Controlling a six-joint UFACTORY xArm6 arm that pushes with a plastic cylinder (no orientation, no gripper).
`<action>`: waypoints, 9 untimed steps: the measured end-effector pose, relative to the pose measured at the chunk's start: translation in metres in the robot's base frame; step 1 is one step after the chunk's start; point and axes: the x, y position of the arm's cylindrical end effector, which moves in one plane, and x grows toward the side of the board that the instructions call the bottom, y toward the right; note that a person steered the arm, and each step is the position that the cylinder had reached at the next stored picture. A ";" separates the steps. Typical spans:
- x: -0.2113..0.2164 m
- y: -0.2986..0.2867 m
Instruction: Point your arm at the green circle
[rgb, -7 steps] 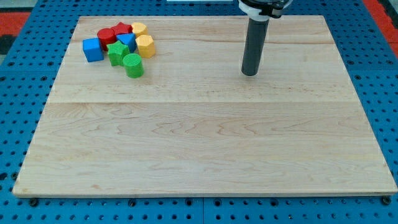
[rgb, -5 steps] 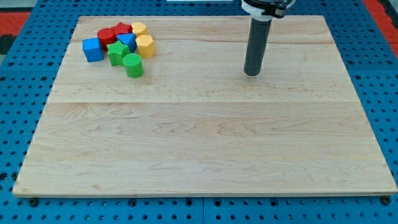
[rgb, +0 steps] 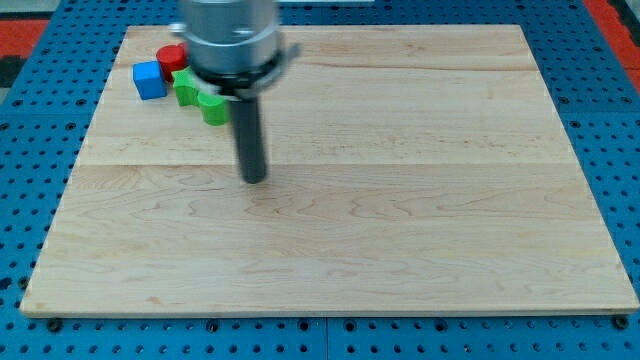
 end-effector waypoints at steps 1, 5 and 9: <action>-0.001 -0.019; -0.049 -0.063; -0.078 -0.045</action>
